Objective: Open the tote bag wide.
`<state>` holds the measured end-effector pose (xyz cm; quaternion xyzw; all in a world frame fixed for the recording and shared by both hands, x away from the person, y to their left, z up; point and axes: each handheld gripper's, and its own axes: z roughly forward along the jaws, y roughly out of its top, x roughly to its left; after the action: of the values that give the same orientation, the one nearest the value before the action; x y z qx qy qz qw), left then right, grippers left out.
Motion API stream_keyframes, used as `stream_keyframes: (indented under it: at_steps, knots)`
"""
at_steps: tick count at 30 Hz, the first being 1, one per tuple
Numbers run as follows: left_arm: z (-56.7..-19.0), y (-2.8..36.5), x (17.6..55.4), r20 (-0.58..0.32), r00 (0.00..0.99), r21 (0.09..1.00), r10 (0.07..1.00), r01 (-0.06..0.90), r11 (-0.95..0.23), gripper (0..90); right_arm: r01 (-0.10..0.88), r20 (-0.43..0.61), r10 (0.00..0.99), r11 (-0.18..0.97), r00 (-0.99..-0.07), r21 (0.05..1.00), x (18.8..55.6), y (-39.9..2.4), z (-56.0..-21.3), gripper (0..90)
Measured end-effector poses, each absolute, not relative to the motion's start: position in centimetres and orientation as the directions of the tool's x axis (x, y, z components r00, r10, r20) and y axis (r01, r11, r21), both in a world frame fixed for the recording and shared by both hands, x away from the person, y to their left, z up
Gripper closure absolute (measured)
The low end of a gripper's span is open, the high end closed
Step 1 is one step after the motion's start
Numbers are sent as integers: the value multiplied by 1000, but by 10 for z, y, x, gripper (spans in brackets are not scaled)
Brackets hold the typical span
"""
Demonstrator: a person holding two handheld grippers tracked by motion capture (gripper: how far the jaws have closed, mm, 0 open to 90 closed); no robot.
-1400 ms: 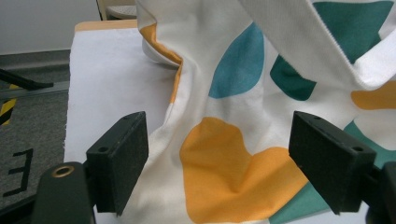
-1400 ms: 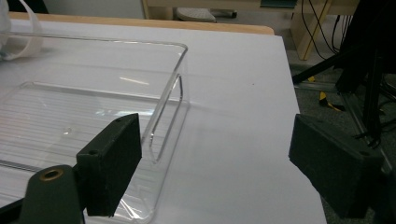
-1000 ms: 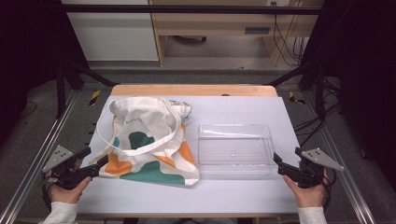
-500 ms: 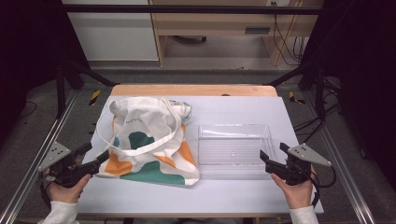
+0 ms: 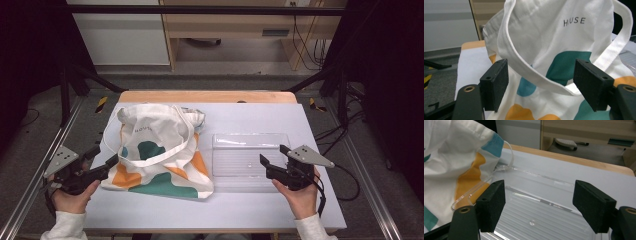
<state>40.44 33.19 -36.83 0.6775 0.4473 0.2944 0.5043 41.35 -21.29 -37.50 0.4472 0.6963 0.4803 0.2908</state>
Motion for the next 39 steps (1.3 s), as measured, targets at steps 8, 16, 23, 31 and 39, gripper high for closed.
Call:
stream_keyframes:
  at_steps: [8, 16, 23, 31, 39]
  knots:
    - [-361, 331, 409, -44, 408, 949, 912, 302, -89, 298, 310, 21, 884, 141, -467, 940, 420, -194, -361, 276]
    - [-353, 322, 418, -36, 408, 953, 912, 290, -92, 309, 300, 27, 868, 142, -496, 943, 427, -174, -353, 301]
    - [-351, 311, 427, -30, 425, 954, 904, 283, -102, 336, 288, 20, 852, 155, -524, 945, 434, -155, -347, 312]
    - [-355, 297, 438, 14, 436, 943, 900, 294, -158, 377, 288, 13, 830, 178, -557, 941, 438, -134, -348, 338]
    - [-368, 286, 455, 32, 437, 925, 899, 327, -192, 480, 292, 19, 806, 191, -592, 937, 444, -115, -349, 368]
